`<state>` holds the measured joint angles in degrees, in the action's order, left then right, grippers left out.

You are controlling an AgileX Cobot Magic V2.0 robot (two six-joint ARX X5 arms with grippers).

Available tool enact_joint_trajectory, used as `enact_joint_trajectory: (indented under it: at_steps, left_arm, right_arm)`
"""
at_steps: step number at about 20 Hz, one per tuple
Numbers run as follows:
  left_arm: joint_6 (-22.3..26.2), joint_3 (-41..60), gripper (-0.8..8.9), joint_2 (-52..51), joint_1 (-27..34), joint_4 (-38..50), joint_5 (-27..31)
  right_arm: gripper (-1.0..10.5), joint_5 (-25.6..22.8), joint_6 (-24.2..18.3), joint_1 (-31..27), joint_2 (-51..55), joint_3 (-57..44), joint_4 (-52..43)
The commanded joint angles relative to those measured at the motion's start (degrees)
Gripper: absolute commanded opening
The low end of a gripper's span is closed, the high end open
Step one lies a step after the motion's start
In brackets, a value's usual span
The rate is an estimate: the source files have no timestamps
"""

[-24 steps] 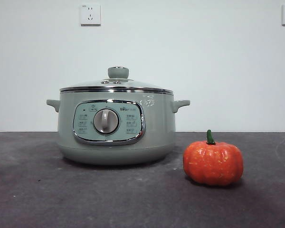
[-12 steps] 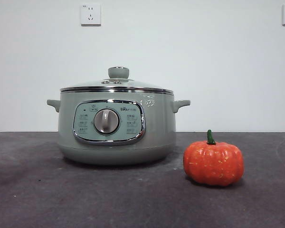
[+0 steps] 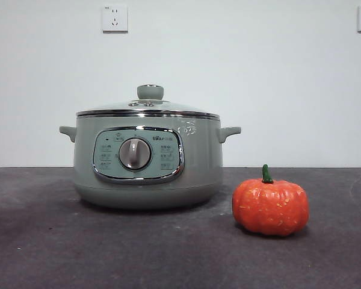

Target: Pick up the pumpkin,open the lid,put the pumpkin in the pot,close the lid

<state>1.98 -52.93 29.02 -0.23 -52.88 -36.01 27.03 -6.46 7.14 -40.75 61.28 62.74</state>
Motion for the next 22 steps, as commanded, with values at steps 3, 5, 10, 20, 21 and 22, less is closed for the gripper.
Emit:
enact_joint_trajectory:
  at_steps: [3,5,10,20,21,22]
  left_arm:
    - [1.03,-0.02,7.99,-0.04,-0.2,0.07,0.0]
    - [1.03,-0.02,7.99,-0.04,-0.2,0.04,-0.02]
    - [1.03,-0.02,7.99,-0.04,-0.2,0.04,-0.02]
    - [1.01,-0.02,7.99,-0.04,-0.2,0.04,-0.02]
    - [1.01,-0.02,7.99,-0.04,-0.2,0.04,-0.02]
    - [1.01,-0.02,7.99,-0.04,-0.2,0.04,-0.02]
  right_arm:
    - [7.3,0.07,2.12,0.13,-0.13,0.09,-0.55]
    - [7.3,0.07,2.12,0.35,-0.15,0.09,-0.55]
    - [7.2,-0.09,2.1,3.56,-2.14,0.09,-0.61]
    - [7.2,-10.6,1.86,16.74,-24.98,0.09,-7.48]
    - [7.2,-11.39,1.86,17.55,-27.43,0.09,-8.44]
    - [7.2,-12.52,1.86,18.49,-30.27,0.09,-9.77]
